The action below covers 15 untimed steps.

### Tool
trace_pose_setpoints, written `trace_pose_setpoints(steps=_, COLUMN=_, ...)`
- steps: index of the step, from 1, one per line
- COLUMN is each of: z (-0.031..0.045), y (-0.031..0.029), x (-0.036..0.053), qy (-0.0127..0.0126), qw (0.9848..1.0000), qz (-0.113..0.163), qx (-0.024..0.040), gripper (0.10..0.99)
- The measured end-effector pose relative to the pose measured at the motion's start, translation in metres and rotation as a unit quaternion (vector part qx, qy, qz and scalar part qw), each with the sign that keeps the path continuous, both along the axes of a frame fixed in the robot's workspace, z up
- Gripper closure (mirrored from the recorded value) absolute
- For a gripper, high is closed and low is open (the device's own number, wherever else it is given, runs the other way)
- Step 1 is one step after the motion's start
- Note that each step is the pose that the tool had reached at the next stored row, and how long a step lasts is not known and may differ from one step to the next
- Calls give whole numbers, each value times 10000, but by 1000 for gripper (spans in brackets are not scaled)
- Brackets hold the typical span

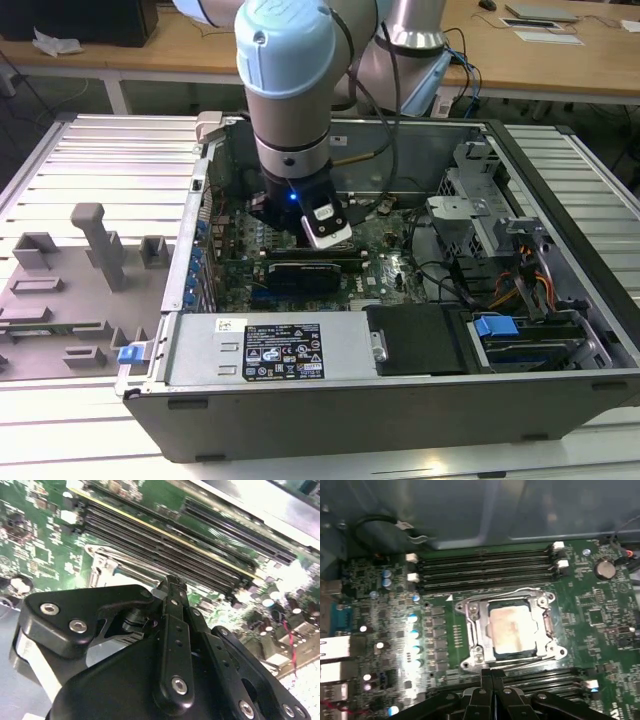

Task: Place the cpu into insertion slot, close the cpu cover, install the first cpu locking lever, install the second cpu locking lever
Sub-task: 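Install the second cpu locking lever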

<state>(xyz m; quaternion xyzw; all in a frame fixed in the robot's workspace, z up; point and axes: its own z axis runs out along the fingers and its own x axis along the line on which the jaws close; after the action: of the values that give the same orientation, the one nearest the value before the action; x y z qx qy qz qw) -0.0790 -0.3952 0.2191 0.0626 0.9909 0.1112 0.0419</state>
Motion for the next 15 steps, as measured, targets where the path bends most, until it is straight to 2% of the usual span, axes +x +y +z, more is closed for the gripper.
trace_pose_setpoints(steps=3, z=0, y=0, x=86, qy=3, qw=10000, qz=-16, qx=-9, gripper=980)
trace_pose_setpoints(steps=5, z=0, y=12, x=141, qy=8, qw=10000, qz=-23, qx=-48, gripper=980)
trace_pose_setpoints(steps=6, z=0, y=37, x=174, qy=12, qw=9999, qz=-26, qx=-103, gripper=980)
trace_pose_setpoints(steps=7, z=0, y=84, x=191, qy=15, qw=9999, qz=-26, qx=-165, gripper=980)
trace_pose_setpoints(steps=9, z=0, y=164, x=202, qy=17, qw=9997, qz=-25, qx=-225, gripper=980)
trace_pose_setpoints(steps=10, z=0, y=249, x=211, qy=19, qw=9996, qz=-26, qx=-287, gripper=980)
trace_pose_setpoints(steps=11, z=0, y=309, x=221, qy=21, qw=9995, qz=-25, qx=-328, gripper=980)
trace_pose_setpoints(steps=15, z=0, y=412, x=249, qy=23, qw=9992, qz=-26, qx=-392, gripper=980)
